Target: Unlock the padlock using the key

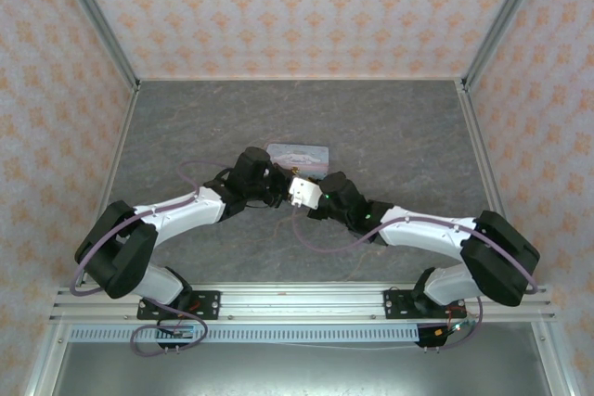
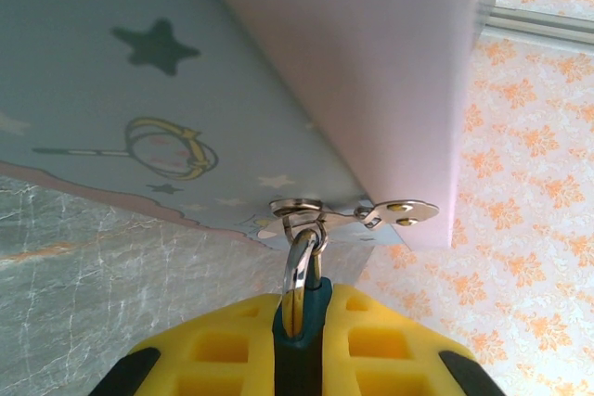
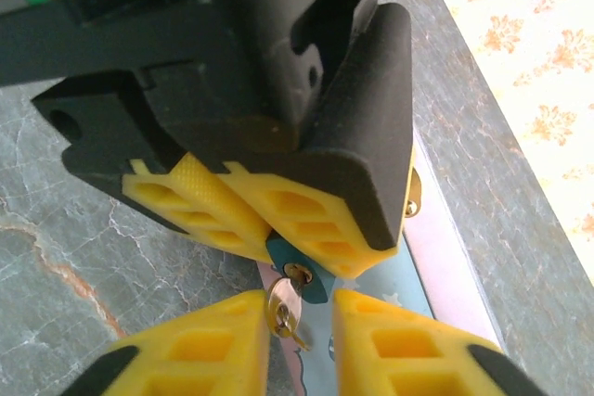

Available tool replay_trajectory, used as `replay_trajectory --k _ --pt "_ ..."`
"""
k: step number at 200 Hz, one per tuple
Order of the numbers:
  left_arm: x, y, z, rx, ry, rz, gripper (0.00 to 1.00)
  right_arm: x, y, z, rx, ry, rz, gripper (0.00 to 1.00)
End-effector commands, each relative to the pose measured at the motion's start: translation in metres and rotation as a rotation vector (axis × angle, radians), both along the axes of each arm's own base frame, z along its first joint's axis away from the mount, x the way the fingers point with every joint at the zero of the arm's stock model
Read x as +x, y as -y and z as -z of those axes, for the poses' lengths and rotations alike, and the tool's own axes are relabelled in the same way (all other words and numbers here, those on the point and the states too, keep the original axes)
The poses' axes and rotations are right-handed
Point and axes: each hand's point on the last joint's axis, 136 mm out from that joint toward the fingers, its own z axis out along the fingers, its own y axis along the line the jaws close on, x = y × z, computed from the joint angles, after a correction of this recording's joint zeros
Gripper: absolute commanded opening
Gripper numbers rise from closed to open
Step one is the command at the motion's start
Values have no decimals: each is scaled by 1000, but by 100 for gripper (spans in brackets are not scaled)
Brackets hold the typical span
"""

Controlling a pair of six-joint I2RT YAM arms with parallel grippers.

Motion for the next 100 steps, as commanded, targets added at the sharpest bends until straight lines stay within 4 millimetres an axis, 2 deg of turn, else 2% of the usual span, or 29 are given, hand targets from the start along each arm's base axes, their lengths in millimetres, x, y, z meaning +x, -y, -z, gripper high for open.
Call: replay_trajectory --k 1,48,100 --pt "5 8 -23 -36 42 5 0 7 -7 -13 47 21 30 16" --pt "3 8 -20 -35 35 4 0 13 -4 -19 121 7 103 0" --pt "3 7 -19 -32 32 2 0 20 -1 -29 337 -92 252 0"
